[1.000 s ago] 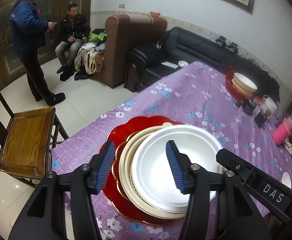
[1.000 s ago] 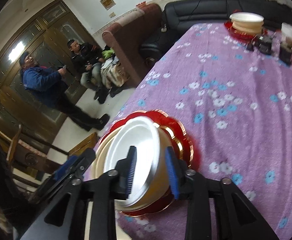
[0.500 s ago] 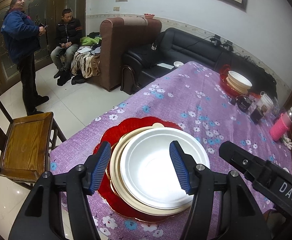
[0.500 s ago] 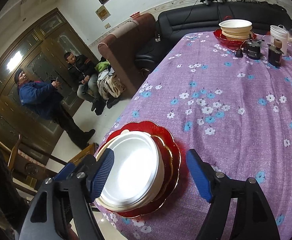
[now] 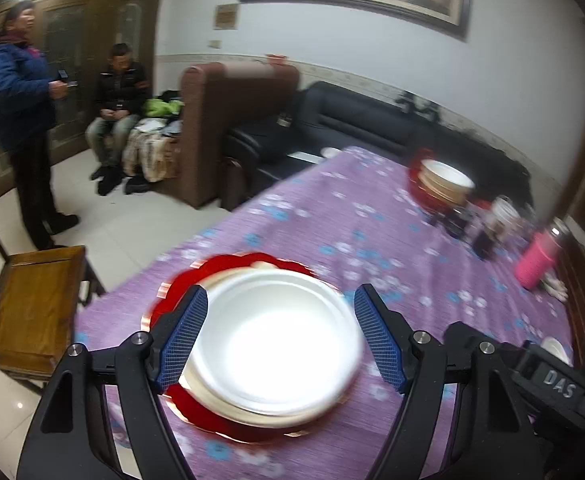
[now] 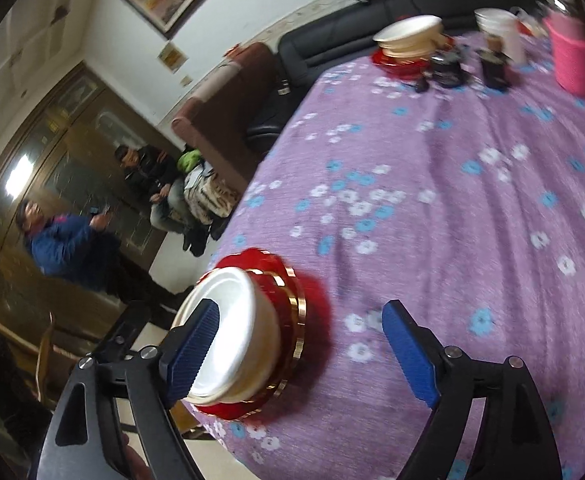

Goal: Organize plates and bowls
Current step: 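Move both grippers toward the other white foam bowl on the tablecloth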

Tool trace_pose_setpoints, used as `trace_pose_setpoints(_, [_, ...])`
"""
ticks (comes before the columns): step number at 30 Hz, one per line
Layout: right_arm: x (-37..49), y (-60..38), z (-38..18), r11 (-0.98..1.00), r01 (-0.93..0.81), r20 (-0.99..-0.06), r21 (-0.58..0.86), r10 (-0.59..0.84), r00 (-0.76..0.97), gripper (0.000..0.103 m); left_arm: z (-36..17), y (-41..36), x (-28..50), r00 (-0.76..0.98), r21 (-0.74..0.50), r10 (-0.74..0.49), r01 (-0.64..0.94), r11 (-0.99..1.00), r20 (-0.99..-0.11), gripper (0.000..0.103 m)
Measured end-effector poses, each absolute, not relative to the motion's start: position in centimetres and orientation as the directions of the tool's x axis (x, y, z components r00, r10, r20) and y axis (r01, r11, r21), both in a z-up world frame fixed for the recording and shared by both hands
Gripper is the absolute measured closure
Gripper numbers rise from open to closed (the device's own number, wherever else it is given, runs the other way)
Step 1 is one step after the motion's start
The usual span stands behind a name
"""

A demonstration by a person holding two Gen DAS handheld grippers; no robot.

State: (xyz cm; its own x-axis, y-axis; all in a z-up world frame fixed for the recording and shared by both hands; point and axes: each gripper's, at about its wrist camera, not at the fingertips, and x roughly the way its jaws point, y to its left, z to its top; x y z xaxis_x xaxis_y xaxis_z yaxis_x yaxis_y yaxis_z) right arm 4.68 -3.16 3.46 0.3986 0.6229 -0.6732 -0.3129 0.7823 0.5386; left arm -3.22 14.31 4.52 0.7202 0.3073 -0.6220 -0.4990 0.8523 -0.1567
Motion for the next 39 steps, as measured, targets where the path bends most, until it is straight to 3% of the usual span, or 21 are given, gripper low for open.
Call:
trace_pose_setpoints(25, [1.6, -29.3, 2.7, 0.769, 0.092, -0.621, 0.632, 0.432, 0.654, 0.015, 1.0, -5.4, 5.2, 0.637, -0.126, -0.088, -0.015, 0.992, -0.766, 0.027])
trace_pose_setpoints(27, [1.6, -31.1, 2.5, 0.763, 0.129, -0.626, 0.634, 0.408, 0.665, 0.013, 0.5, -6.8, 5.9, 0.618, -0.141, -0.118, 0.012, 0.990, -0.777, 0.027])
trace_pose_setpoints(30, [1.3, -34.2, 2.1, 0.738, 0.187, -0.624, 0.648, 0.374, 0.686, 0.000, -0.2, -8.9, 7.2, 0.579, -0.160, -0.157, 0.047, 0.986, -0.800, 0.027])
trace_pose_setpoints(39, [2.6, -40.6, -0.5, 0.685, 0.323, -0.675, 0.653, 0.334, 0.657, 0.000, -1.2, -14.3, 10.6, 0.539, -0.159, -0.191, 0.107, 0.982, -0.821, 0.028])
